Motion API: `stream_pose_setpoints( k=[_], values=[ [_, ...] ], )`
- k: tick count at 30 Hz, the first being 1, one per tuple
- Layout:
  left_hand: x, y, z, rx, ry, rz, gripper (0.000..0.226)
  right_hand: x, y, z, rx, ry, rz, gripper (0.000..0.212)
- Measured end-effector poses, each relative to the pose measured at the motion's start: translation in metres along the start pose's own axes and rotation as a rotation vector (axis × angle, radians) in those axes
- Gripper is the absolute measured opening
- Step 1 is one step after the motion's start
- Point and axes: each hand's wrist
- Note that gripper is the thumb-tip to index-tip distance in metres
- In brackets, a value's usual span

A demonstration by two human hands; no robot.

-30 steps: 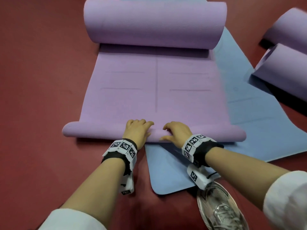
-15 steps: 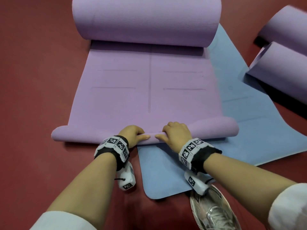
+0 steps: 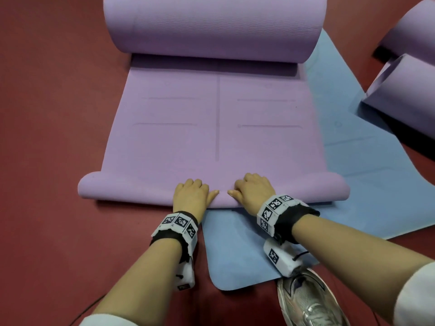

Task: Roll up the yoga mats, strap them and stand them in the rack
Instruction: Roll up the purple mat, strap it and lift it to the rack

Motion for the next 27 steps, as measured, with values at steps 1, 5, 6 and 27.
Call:
stream_pose_setpoints(
  k=[1,5,6,27],
  values=[
    [0.001,0.001,0.001,0.052,-0.015,0.010,0.043,0.000,-0.001,-0.002,-0.063,0.002,0.028,0.041],
    [0.002,0.009,0.016,0.230,-0.016,-0.026,0.053,-0.005,-0.002,-0.014,-0.189,0.192,-0.059,0.050],
    [0.002,0.011,0.020,0.275,0.002,-0.051,0.054,-0.007,0.000,-0.015,-0.141,0.205,-0.100,0.049],
    [0.020,0.031,0.029,0.139,-0.141,-0.150,0.050,-0.011,0.022,0.004,-0.157,0.078,-0.107,0.038]
  ],
)
Point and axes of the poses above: each hand's wrist, its own z-axis towards the middle knuckle, its own y-axis out of the back of the hand, x = y × z, and after that the axes turned 1 degree about y, right-handed
